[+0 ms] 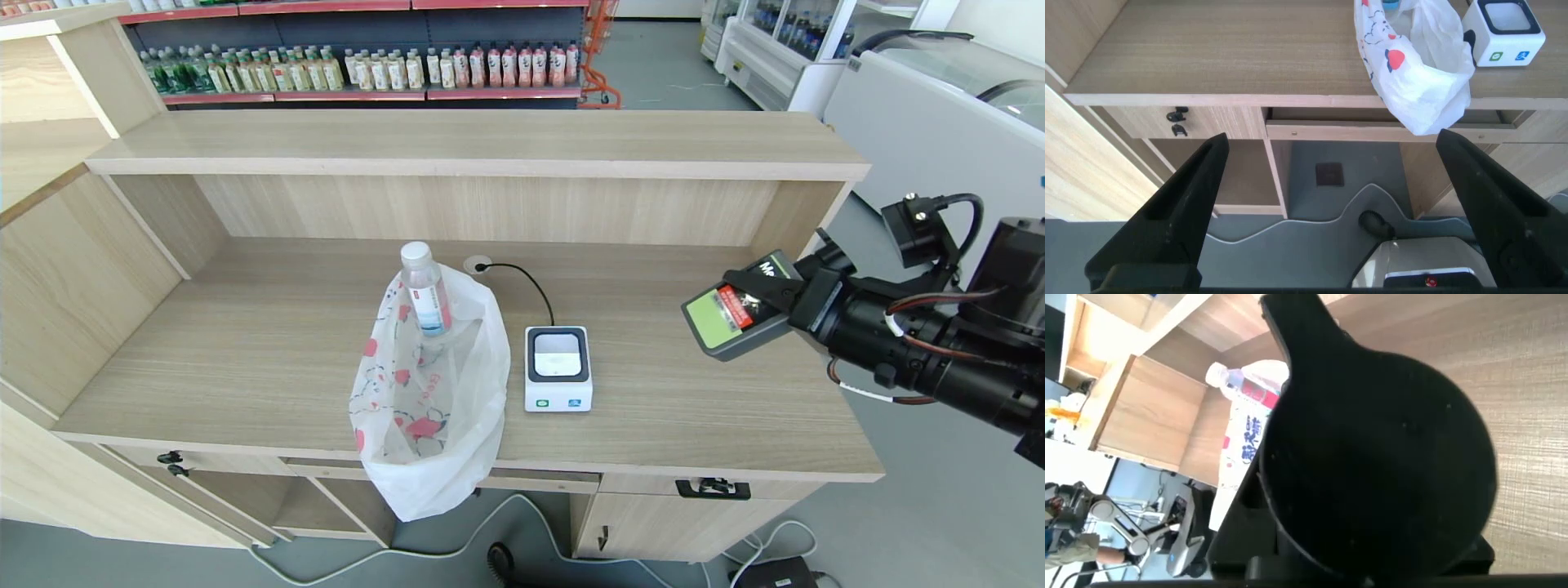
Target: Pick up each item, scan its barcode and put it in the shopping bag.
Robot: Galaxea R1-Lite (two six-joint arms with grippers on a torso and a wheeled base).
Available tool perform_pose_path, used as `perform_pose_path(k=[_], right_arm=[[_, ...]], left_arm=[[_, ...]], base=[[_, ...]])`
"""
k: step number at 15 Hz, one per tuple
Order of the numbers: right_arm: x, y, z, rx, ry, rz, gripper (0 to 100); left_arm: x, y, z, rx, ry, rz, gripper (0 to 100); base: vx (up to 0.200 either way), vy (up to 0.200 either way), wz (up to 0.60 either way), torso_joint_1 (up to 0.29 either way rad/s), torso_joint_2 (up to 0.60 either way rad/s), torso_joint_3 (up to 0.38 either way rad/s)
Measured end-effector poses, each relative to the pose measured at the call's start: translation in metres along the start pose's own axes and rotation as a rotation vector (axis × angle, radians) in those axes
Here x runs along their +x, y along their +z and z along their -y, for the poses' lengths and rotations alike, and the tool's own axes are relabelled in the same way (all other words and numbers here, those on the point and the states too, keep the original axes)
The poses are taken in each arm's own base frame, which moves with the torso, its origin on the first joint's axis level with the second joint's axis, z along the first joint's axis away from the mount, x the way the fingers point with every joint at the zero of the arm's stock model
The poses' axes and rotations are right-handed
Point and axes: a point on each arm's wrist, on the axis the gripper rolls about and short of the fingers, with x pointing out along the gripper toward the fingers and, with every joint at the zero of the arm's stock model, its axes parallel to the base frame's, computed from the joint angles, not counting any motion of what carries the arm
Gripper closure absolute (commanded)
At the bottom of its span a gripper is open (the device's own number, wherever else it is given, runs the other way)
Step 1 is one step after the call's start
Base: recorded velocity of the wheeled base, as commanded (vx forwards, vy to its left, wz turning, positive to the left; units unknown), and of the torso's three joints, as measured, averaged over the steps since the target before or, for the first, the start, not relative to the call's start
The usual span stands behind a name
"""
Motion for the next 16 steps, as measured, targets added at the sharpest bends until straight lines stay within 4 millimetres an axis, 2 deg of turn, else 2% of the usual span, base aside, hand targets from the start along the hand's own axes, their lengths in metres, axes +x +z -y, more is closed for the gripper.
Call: perform_pose_path(k=[4,10,16], right_arm=[[0.01,-0.001,0.005,0.004,-0.007,-0.008,100],[0.032,-0.001,0.012,0.006,-0.012,-0.017,100],[0.051,-0.007,0.023,0.008,-0.075,-0.01,100]], left_arm=[[0.0,0.0,0.0,0.0,0.0,0.0,0],[0.0,0.0,0.0,0.002,-0.001,0.0,0],[0.0,0.0,0.0,0.001,0.0,0.0,0]], base=[[0.0,0.0,0.0,0.0,0.0,0.0],[0.0,0.2,0.0,0.003,0.0,0.002],[0.0,0.0,0.0,0.0,0.0,0.0]])
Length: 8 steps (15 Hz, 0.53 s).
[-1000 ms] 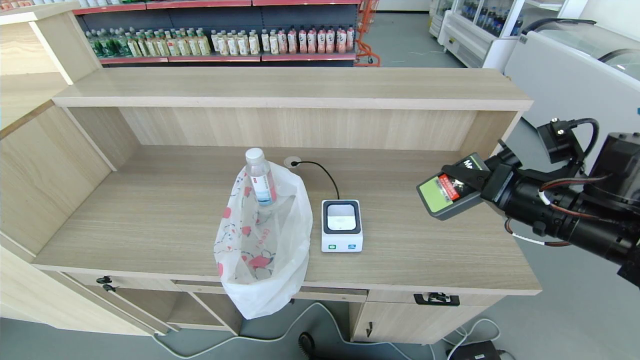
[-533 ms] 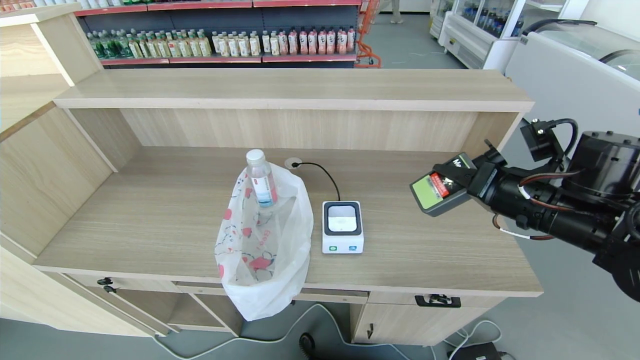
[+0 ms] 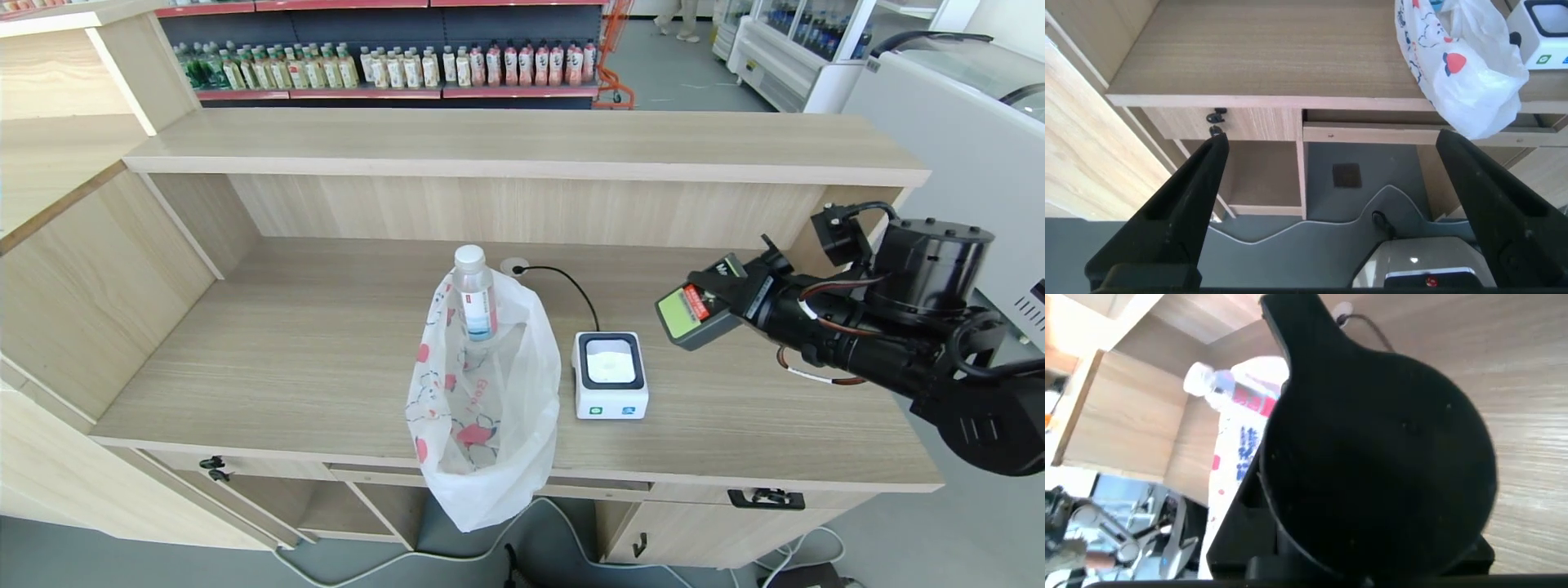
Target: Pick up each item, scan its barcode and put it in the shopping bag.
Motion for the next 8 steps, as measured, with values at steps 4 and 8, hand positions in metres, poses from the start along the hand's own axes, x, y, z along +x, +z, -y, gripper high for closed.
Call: perform_pose_path(k=[4,8], right_arm=[[0.019,-0.004,0.004,0.0,-0.015,-0.005,100],[0.032,-0.022,0.004,0.005,-0.027,-0.044,100]], left_arm=[[0.0,0.0,0.0,0.0,0.0,0.0,0],[0.0,0.0,0.0,0.0,0.0,0.0,0]], base=[[0.0,0.0,0.0,0.0,0.0,0.0],[0.0,0.0,0.0,0.0,0.0,0.0]])
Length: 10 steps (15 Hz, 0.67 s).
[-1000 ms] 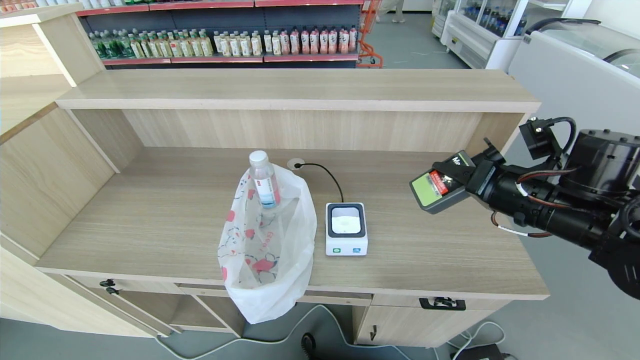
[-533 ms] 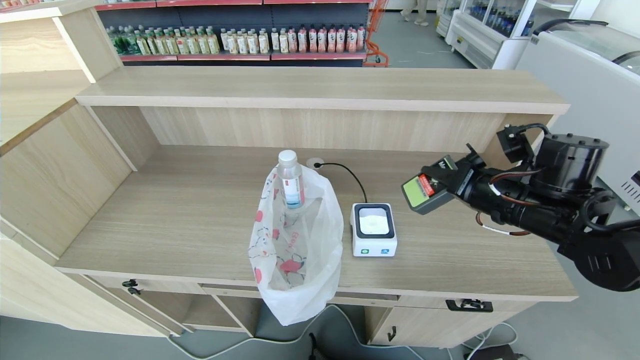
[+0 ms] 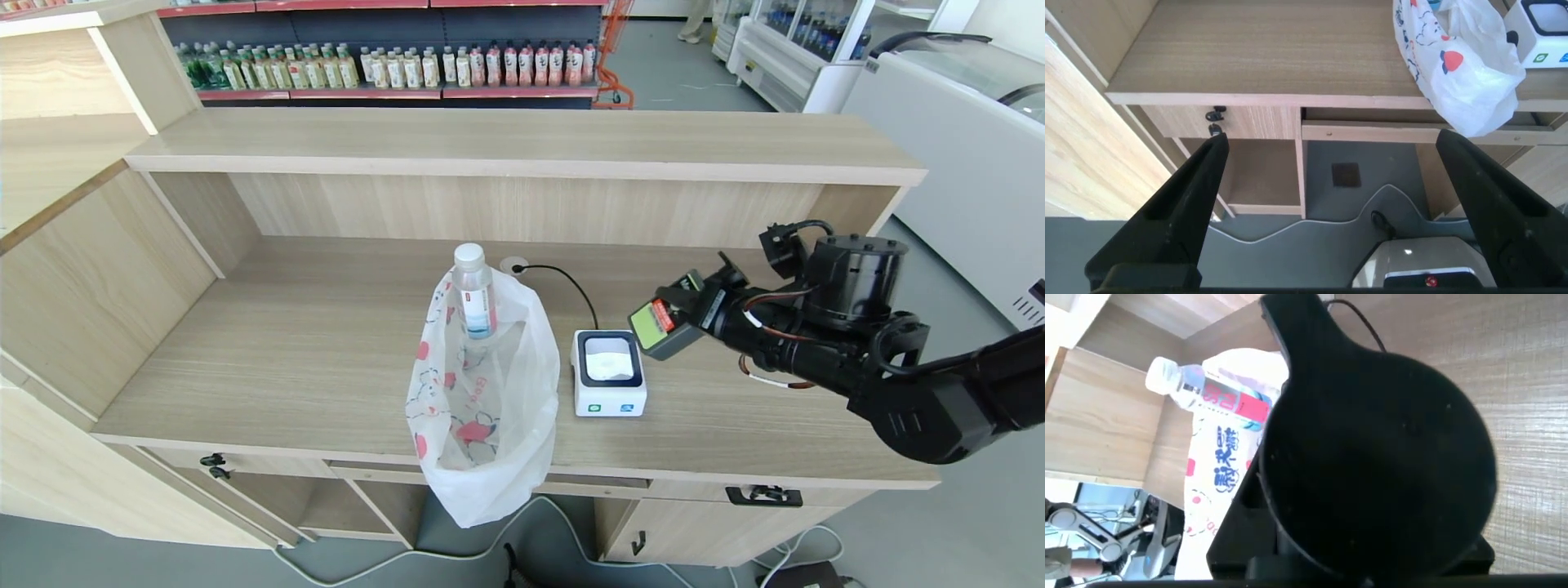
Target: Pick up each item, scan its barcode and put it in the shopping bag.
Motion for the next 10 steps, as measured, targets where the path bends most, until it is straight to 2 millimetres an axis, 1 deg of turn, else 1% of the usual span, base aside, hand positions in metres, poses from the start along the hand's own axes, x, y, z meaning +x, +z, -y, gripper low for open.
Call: perform_pose_path(k=[3,10], right_arm=[[0.008,-0.011,0.001,0.002,-0.004,-0.026,100],[0.018,-0.022,0.01,-0.035,-0.013,-0.046,100]], left_arm=[[0.0,0.0,0.0,0.0,0.0,0.0,0],[0.0,0.0,0.0,0.0,0.0,0.0,0]], base=[[0.0,0.0,0.0,0.0,0.0,0.0],[0.0,0.0,0.0,0.0,0.0,0.0]])
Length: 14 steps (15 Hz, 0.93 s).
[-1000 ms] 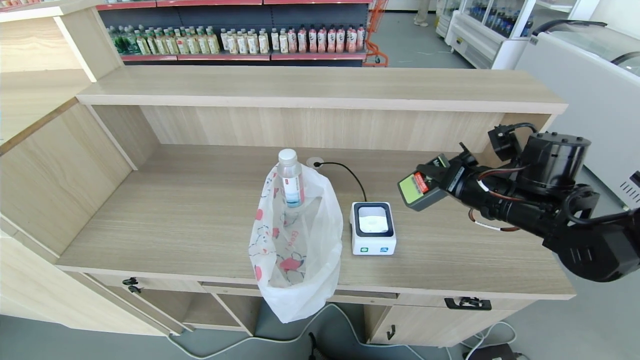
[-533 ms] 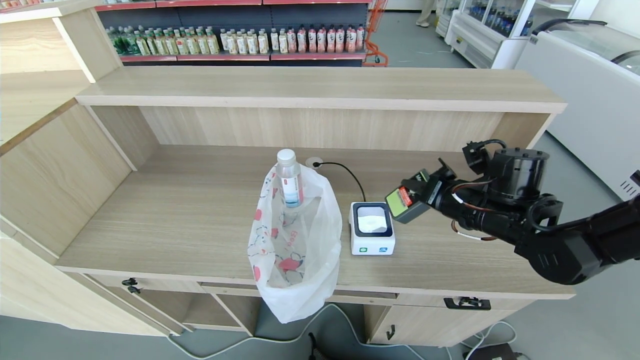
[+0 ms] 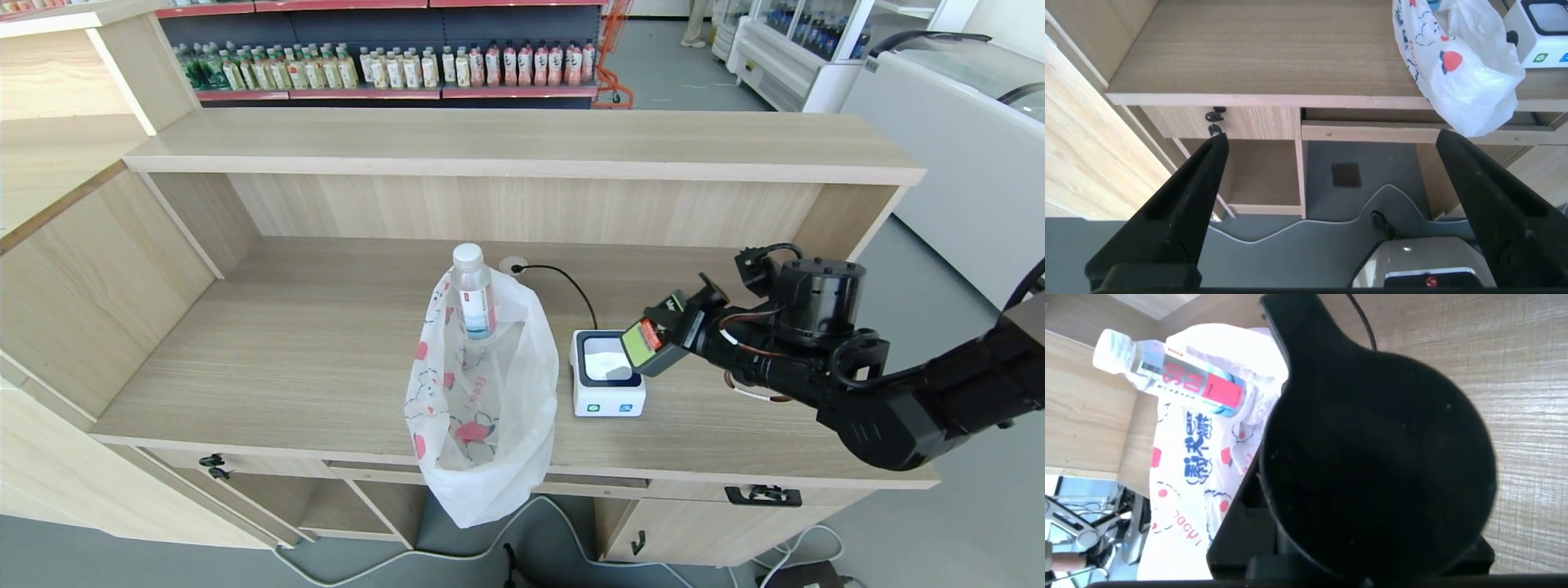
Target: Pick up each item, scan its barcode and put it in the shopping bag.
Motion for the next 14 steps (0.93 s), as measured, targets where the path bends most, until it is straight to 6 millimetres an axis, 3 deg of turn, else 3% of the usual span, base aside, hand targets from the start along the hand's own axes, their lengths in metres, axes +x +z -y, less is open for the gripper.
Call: perform_pose_path(k=[14], right_arm=[[0.03,-0.016,-0.012,-0.042,0.072,-0.003,100]], left_arm=[[0.0,0.0,0.0,0.0,0.0,0.0,0]], base=[[0.0,0.0,0.0,0.0,0.0,0.0]])
